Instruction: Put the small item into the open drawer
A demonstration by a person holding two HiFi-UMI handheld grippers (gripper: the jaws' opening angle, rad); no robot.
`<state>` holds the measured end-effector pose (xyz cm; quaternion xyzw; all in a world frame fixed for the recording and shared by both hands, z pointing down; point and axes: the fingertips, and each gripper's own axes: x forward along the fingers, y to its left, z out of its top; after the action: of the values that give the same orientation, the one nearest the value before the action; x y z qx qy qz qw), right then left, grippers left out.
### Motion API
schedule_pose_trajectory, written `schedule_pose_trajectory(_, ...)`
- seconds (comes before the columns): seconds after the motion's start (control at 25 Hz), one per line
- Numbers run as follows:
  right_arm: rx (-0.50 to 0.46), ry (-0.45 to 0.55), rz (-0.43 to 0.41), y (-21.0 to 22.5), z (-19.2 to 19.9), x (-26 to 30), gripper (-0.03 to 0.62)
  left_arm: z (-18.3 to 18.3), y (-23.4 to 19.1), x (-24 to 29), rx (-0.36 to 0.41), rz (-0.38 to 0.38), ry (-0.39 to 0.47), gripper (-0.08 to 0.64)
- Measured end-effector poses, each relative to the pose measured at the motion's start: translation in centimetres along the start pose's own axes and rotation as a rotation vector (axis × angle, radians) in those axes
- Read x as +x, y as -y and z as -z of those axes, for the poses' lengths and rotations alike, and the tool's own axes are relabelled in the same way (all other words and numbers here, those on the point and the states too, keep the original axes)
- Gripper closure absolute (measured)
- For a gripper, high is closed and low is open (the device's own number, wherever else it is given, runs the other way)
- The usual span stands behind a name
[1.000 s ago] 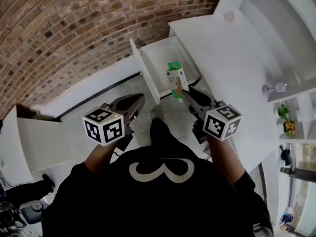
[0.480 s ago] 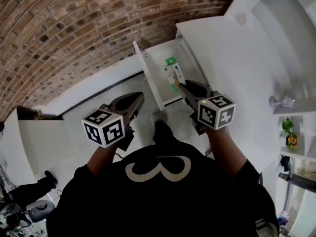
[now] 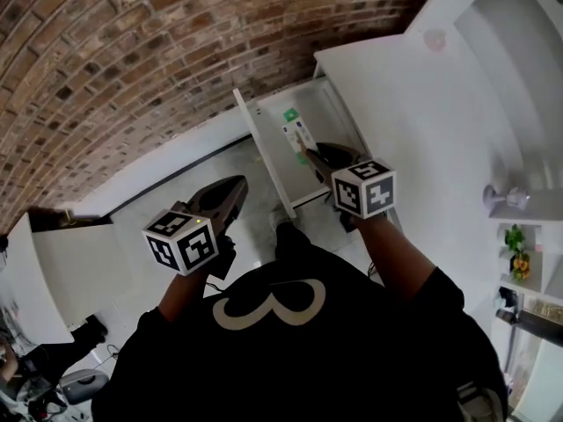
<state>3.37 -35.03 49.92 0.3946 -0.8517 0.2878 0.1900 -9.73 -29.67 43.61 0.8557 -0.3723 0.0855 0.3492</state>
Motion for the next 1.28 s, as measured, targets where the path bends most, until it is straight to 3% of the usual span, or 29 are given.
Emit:
schedule_pose_trajectory(0.52, -0.027, -0.134, 0.039, 4.1, 2.8, 7.8, 0.500, 0.3, -5.0, 1.8, -0.058, -0.056, -0.032, 0.558)
schedule_pose_trajectory(1.12, 0.011, -0.269, 0.092, 8.8, 9.5, 14.2, 0.499, 1.3, -7.7, 3.8, -0.091, -0.094, -0.091, 0.558)
schedule_pose_trajectory(1.28, -0.017, -0.300, 0.131, 10.2, 10.2, 15.2, 0.500, 1.3, -8.4, 3.5, -0.108, -0.111, -0.087, 0.558)
